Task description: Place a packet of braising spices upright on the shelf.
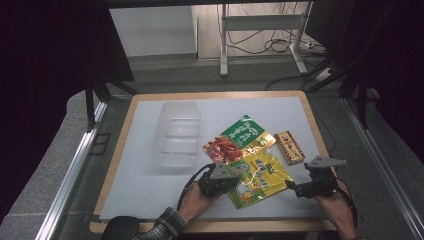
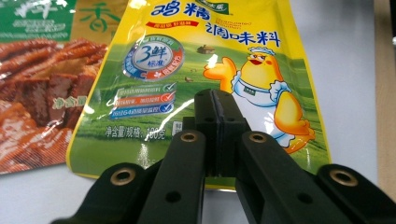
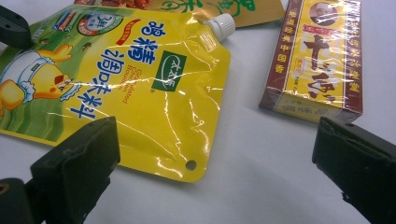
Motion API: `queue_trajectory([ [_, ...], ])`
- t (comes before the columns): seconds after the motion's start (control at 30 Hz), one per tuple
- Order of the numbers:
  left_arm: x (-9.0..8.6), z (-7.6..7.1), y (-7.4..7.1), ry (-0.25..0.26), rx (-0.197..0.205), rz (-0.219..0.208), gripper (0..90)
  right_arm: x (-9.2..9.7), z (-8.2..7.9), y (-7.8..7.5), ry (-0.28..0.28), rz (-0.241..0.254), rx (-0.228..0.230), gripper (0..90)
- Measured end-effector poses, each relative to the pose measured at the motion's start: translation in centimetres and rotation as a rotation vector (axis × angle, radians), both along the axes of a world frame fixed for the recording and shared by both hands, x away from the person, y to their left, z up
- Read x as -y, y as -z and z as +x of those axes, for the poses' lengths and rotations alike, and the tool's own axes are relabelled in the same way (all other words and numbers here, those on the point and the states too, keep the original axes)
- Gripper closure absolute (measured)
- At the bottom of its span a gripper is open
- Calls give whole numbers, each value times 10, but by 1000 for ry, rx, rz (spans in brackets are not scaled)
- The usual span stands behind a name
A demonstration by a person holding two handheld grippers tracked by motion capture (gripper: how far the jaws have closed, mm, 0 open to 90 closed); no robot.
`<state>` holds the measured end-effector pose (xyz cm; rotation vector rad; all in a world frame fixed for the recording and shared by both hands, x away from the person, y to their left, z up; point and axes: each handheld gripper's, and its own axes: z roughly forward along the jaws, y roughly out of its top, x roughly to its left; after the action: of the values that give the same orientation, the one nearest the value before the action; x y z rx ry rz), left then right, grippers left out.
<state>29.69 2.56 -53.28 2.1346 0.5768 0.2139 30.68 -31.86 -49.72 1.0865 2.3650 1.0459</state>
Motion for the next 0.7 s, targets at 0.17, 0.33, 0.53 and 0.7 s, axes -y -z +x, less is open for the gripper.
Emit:
queue_trajectory([
  [0.17,3,-3,1,-12,9,29,899,-1,0,1,-3,-4,-4,9],
  [0.33,3,-5,3,-25,11,38,900,-1,0,0,-9,-3,-12,10],
  [0.53,0,-8,6,-33,19,40,900,-4,0,1,-25,19,-49,11],
  [0.7,-2,-10,7,-33,14,63,900,-9,2,3,-39,45,-86,11],
])
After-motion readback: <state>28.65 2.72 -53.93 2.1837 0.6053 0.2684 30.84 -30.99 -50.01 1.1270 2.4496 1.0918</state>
